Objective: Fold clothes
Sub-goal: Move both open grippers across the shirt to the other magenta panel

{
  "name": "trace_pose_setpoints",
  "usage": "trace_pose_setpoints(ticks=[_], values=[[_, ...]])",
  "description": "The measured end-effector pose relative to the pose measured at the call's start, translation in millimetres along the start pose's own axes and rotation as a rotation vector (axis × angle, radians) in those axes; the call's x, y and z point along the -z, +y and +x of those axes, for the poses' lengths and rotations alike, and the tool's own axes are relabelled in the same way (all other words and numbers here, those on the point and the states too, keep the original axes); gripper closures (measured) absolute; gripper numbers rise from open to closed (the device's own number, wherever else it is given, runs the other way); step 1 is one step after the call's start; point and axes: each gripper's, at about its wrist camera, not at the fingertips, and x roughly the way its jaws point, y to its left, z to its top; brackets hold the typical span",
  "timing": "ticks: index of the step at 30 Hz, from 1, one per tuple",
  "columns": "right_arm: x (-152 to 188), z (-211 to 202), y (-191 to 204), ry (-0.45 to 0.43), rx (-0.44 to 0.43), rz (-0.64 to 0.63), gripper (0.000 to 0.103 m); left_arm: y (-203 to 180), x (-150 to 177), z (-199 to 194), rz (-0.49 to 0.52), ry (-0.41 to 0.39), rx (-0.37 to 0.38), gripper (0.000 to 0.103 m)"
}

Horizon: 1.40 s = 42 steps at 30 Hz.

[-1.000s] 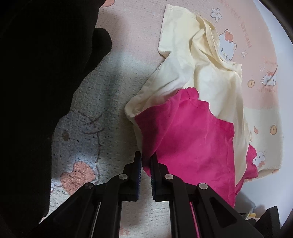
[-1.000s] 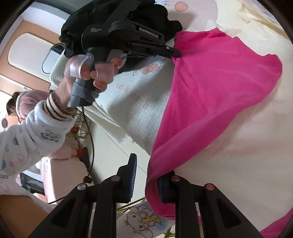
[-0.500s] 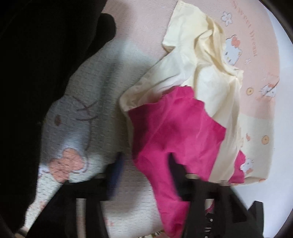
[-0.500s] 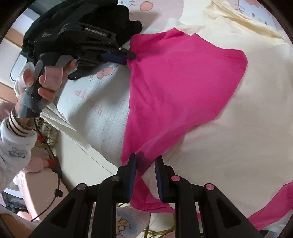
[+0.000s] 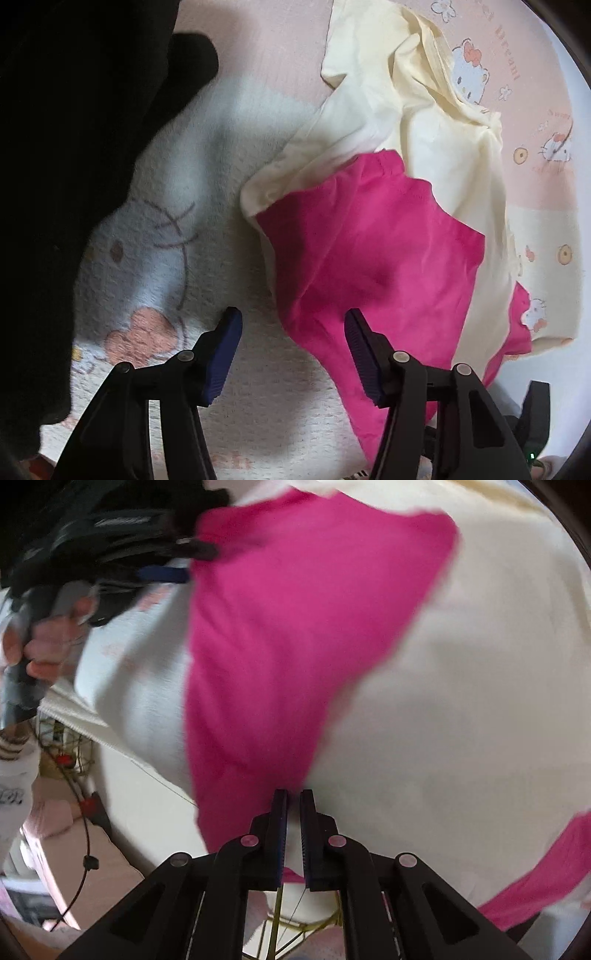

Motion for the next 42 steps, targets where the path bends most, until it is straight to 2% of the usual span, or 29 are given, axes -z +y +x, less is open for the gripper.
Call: trace_pose_setpoints(ticks=[4, 7, 10, 12, 14, 15, 16, 19, 22, 23, 25, 27, 30, 33, 36, 38, 42], values=[[3, -7, -12, -0.024, -0.041, 0.033, 0.098, 2, -8, 2, -0.026, -0.008, 0.011, 0.048], [2, -16, -16, -0.058, -0.097, 0.043, 0.098, 4, -12, 1, -0.070, 0.009, 0.076, 0.048], [1, -25, -20, -0.071, -0.117, 0.050, 0.098, 1, -14, -3, -0.090, -0.010, 0.101, 0.047], [2, -29, -24, -0.081, -0.107, 0.049, 0.097, -5, -17, -6, -0.065, -0.027, 0.074, 0.045], [4, -37, -28, -0.097, -0.073, 0.052, 0.083, -15, -20, -9, -0.032, -0.060, 0.027, 0.044], [5, -41, -30, -0.109, -0.060, 0.057, 0.065, -20, -21, -11, -0.016, -0.077, 0.004, 0.044], [4, -45, -32, -0.127, -0.058, 0.073, 0.054, -24, -23, -11, 0.010, -0.086, -0.020, 0.044], [6, -61, -45, -0.180, -0.077, 0.139, 0.051, -48, 18, 7, 0.071, -0.094, -0.091, 0.044], [8, -80, -59, -0.233, -0.072, 0.186, 0.051, -63, 19, 7, 0.116, -0.121, -0.142, 0.044], [9, -85, -62, -0.251, -0.060, 0.192, 0.051, -32, 18, -17, 0.134, -0.130, -0.160, 0.044], [12, -97, -68, -0.288, -0.032, 0.201, 0.051, -82, 42, -9, 0.180, -0.154, -0.211, 0.044], [19, -108, -78, -0.324, -0.005, 0.215, 0.050, -95, 59, -20, 0.250, -0.186, -0.256, 0.044], [31, -125, -98, -0.380, -0.005, 0.269, 0.048, -84, 118, -57, 0.353, -0.221, -0.295, 0.044], [42, -142, -119, -0.437, -0.030, 0.353, 0.041, -106, 150, -90, 0.426, -0.247, -0.306, 0.044], [54, -160, -140, -0.497, -0.052, 0.436, 0.040, -133, 168, -113, 0.490, -0.263, -0.301, 0.044], [63, -169, -150, -0.542, -0.063, 0.480, 0.038, -156, 172, -116, 0.532, -0.262, -0.290, 0.044], [83, -183, -172, -0.582, -0.070, 0.548, 0.035, -187, 171, -95, 0.601, -0.270, -0.272, 0.044]])
